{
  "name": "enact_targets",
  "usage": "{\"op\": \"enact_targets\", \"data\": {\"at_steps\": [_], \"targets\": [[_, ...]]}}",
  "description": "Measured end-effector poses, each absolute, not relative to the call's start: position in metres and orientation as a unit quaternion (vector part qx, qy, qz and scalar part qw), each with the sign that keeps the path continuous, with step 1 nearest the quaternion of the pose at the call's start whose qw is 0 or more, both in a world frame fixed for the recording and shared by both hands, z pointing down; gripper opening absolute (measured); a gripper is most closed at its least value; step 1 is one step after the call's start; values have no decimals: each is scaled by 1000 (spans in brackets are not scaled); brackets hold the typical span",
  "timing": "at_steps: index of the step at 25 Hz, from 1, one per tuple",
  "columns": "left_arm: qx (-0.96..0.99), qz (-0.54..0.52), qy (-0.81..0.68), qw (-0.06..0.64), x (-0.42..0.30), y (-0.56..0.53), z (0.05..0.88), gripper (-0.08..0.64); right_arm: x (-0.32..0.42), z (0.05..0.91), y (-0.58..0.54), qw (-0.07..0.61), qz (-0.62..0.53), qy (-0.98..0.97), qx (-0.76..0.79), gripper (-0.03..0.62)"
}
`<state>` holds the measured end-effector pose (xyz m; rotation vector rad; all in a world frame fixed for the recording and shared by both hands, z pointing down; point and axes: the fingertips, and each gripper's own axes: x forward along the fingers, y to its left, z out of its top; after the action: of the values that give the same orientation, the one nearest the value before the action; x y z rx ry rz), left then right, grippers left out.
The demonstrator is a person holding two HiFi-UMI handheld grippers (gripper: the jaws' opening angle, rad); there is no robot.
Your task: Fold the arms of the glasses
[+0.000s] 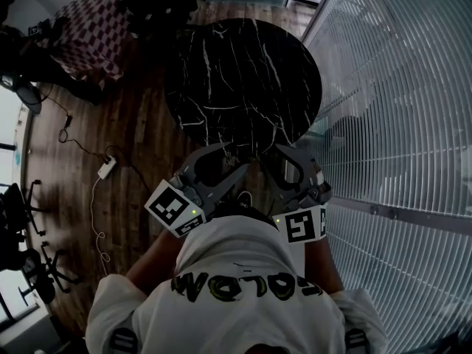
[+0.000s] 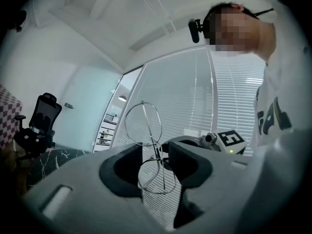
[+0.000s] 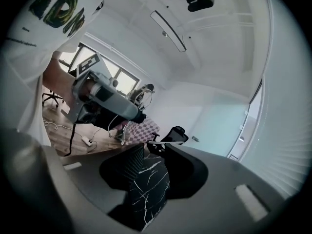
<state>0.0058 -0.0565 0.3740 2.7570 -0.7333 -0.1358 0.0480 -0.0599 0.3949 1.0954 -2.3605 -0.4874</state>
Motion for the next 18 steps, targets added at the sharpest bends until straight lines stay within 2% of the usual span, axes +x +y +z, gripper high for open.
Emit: {"op": "enact_targets", "data": {"at_steps": [18], "targets": [[963,-22,-218,154,12,-53,381,173,22,382,-48,208,-228,-883,354,109]]}}
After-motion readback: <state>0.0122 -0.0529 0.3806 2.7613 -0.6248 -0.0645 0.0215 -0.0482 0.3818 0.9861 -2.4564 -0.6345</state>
